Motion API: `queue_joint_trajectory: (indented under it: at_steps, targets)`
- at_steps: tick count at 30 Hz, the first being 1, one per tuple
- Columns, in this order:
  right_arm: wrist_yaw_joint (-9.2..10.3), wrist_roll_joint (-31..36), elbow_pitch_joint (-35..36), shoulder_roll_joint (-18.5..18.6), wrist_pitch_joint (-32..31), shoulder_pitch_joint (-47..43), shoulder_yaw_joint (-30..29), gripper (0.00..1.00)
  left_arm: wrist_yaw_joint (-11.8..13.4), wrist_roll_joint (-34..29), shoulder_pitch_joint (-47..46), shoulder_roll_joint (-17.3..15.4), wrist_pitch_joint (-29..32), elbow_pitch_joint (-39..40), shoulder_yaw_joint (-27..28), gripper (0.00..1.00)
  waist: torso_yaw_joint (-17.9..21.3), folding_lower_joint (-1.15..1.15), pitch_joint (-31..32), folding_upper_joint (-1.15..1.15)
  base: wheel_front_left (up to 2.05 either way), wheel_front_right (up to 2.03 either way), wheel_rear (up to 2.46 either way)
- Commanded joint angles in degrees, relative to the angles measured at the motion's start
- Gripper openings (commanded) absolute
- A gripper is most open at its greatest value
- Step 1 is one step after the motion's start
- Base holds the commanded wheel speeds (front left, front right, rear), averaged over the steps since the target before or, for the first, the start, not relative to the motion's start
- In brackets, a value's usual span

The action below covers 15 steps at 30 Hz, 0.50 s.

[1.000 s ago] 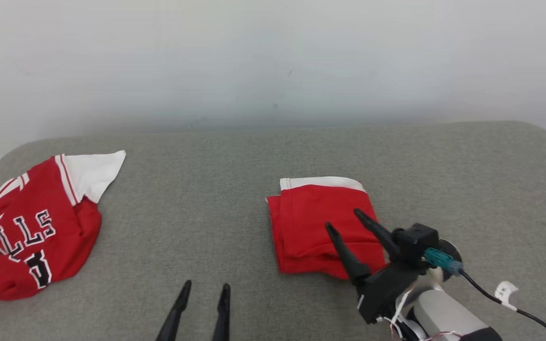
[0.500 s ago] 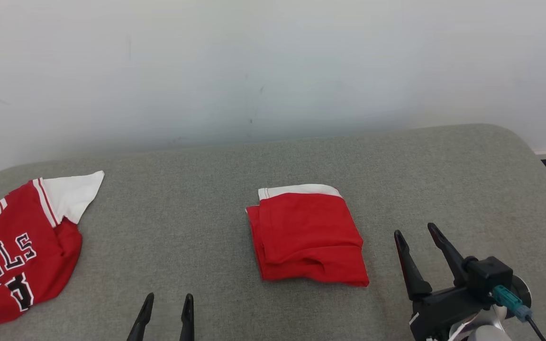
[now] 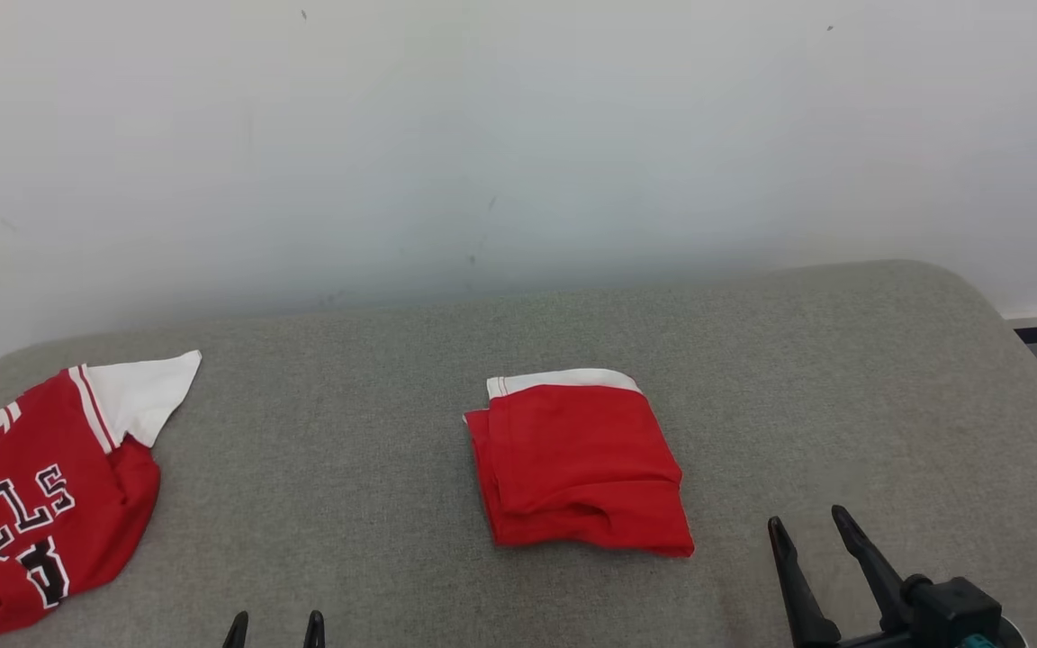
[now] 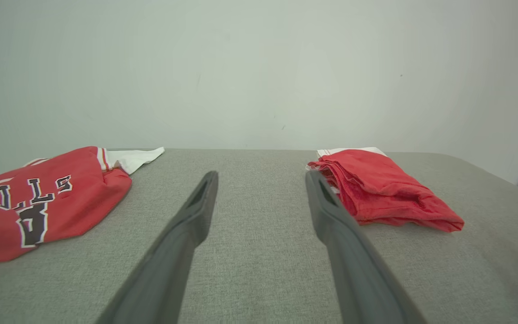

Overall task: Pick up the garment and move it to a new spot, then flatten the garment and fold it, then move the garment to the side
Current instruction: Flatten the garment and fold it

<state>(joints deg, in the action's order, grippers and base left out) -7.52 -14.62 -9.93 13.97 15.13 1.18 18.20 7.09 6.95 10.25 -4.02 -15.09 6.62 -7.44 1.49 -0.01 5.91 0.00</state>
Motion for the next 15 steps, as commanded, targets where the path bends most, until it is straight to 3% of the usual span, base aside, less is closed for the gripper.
queue_joint_trajectory:
  at_steps: [1,15]
  targets:
    - [0.06,-0.71,0.75,0.07,0.08,-1.35,0.29,1.0,-0.5,-0.72,0.94,0.11,0.08,0.07,0.7,1.0,-0.11,0.01,0.22,0.0,0.0,0.0,0.0]
    - [0.06,-0.92,1.61,-0.22,0.07,-3.12,1.02,1.0,-1.99,-1.98,2.59,0.92,0.08,-0.38,2.01,1.0,0.08,0.01,0.62,0.0,0.0,0.0,0.0]
